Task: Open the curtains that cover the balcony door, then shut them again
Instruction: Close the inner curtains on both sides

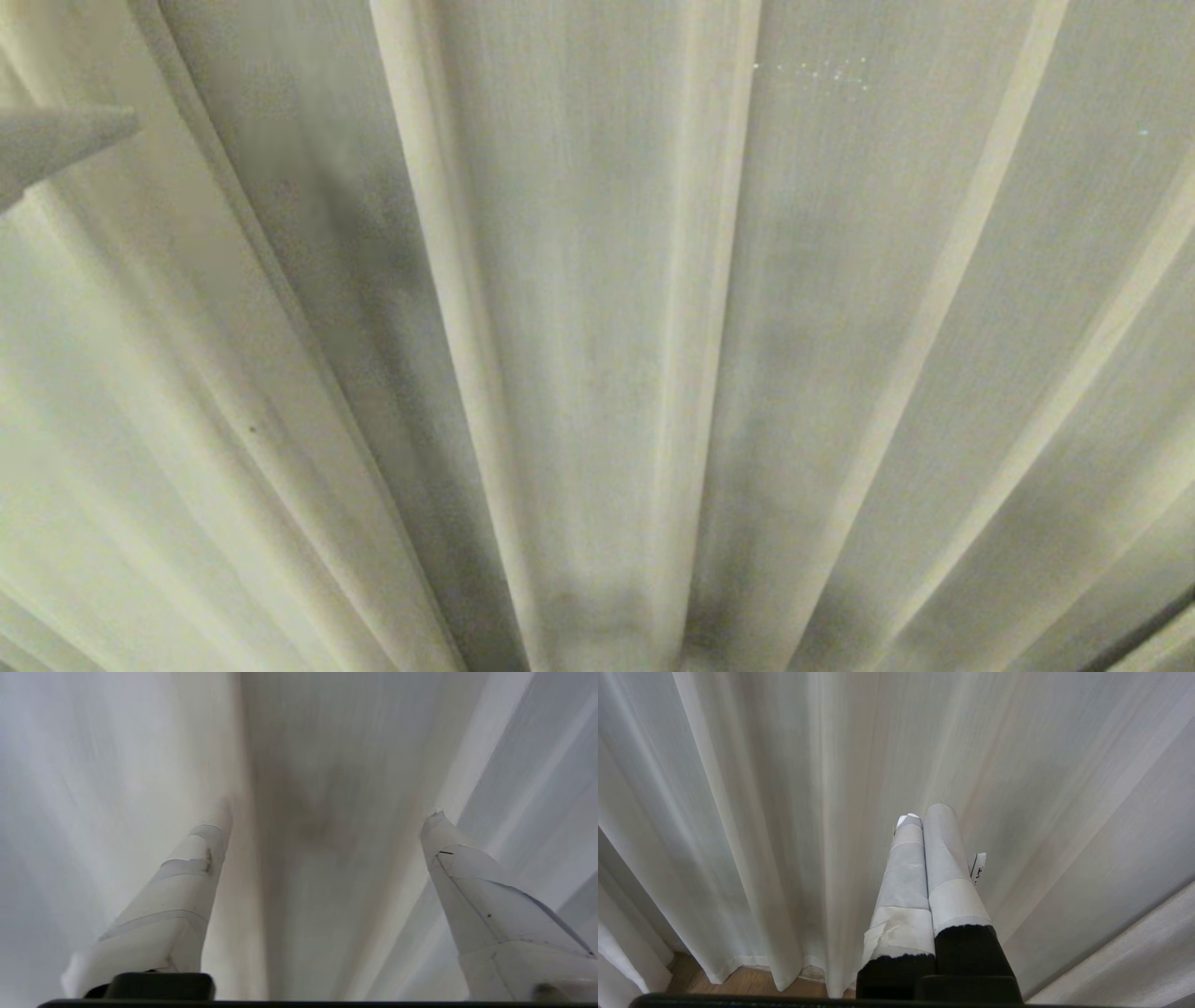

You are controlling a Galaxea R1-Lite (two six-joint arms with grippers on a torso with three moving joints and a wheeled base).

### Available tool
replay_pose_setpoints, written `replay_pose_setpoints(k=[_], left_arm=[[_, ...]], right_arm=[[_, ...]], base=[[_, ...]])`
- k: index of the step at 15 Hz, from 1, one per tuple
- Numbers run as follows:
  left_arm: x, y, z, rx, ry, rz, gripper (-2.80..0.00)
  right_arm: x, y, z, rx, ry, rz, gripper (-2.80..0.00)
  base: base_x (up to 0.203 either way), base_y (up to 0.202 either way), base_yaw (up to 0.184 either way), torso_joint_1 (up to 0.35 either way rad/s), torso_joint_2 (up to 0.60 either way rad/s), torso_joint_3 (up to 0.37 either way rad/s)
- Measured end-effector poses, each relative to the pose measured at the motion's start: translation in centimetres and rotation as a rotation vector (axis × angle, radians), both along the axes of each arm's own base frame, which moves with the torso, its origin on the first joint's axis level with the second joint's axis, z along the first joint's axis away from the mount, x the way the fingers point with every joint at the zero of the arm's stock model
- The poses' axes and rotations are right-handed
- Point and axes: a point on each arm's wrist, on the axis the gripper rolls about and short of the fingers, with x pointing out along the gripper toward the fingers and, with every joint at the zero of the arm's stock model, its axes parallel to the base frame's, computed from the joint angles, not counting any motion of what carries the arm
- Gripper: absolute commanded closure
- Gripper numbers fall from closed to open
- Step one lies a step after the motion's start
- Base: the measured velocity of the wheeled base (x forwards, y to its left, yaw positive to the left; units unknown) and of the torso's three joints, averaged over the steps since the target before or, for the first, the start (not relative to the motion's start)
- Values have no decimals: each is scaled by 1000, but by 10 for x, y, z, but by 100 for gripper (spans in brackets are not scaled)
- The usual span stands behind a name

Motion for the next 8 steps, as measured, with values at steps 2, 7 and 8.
replay_pose_setpoints(k=[2,7,8], left_arm=[[-20,3,-11,2,13,9,-280],[-66,10,-37,4,25,10,0],[-73,11,-42,4,23,10,0]], right_arm=[[0,0,0,0,0,0,0],[0,0,0,0,0,0,0],[0,0,0,0,0,0,0]], base=[[0,0,0,0,0,0],[0,0,0,0,0,0],[0,0,0,0,0,0]])
